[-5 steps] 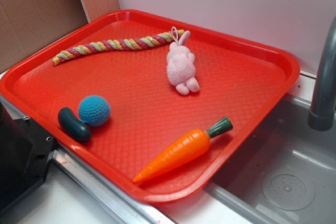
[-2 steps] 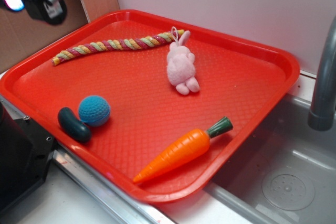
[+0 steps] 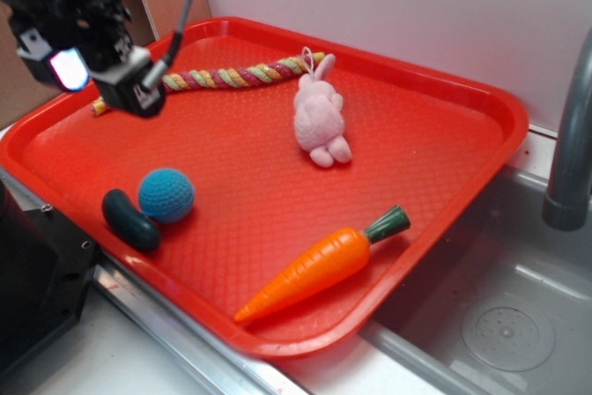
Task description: Grab the blue ball.
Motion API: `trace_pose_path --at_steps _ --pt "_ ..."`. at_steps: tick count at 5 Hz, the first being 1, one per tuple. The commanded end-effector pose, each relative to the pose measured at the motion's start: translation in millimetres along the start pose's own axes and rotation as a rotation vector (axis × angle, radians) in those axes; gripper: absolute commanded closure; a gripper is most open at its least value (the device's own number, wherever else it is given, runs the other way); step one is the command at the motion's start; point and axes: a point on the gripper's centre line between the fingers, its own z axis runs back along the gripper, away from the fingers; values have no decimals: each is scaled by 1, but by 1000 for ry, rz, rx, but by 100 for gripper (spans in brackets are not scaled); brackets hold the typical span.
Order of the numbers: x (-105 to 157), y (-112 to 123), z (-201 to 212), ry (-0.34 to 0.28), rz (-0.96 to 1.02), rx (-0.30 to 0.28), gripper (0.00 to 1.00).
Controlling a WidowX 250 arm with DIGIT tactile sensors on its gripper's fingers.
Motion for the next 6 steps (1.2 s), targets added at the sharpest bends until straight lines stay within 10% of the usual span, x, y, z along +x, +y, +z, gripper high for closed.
trace_pose_path --at_steps 1,4,5,6 --pt "8 -10 -45 6 -27 -25 0" --pt "6 -14 -95 127 -48 -50 0" --pt "5 -11 -99 123 -49 -51 100" --pt "4 -8 -94 129 -44 -63 100"
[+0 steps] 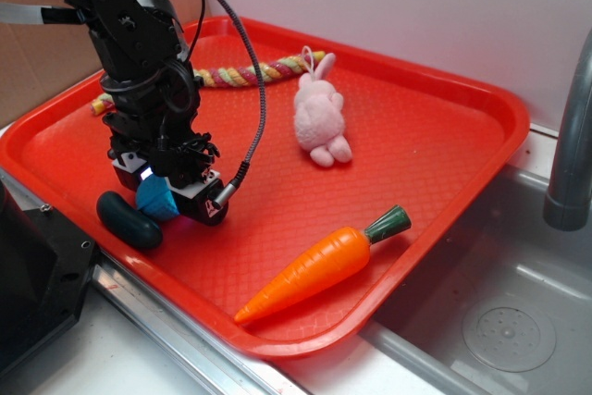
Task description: Grab the blue ball.
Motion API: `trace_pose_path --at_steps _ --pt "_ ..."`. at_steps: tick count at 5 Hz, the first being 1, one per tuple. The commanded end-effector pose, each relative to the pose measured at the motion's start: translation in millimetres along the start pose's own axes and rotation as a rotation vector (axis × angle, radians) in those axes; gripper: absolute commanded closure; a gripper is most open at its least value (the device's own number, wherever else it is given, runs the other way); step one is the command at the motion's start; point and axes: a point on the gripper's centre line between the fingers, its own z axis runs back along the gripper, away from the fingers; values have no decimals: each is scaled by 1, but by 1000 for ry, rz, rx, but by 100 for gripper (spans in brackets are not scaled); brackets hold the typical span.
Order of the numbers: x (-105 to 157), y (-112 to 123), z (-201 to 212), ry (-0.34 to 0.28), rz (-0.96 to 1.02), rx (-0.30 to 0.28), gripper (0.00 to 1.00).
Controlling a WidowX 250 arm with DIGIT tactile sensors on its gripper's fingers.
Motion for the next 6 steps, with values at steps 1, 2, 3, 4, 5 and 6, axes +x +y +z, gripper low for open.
trace_pose_path --at_steps 1,2,3,4,5,6 --pt "3 4 22 -17 15 -53 100" --pt "15 5 48 4 38 -32 100" --pt "35 8 91 15 30 -5 100" --pt "45 15 128 -2 37 -20 100" --pt "52 24 163 -57 59 -10 100" --pt "56 29 167 -75 67 0 100"
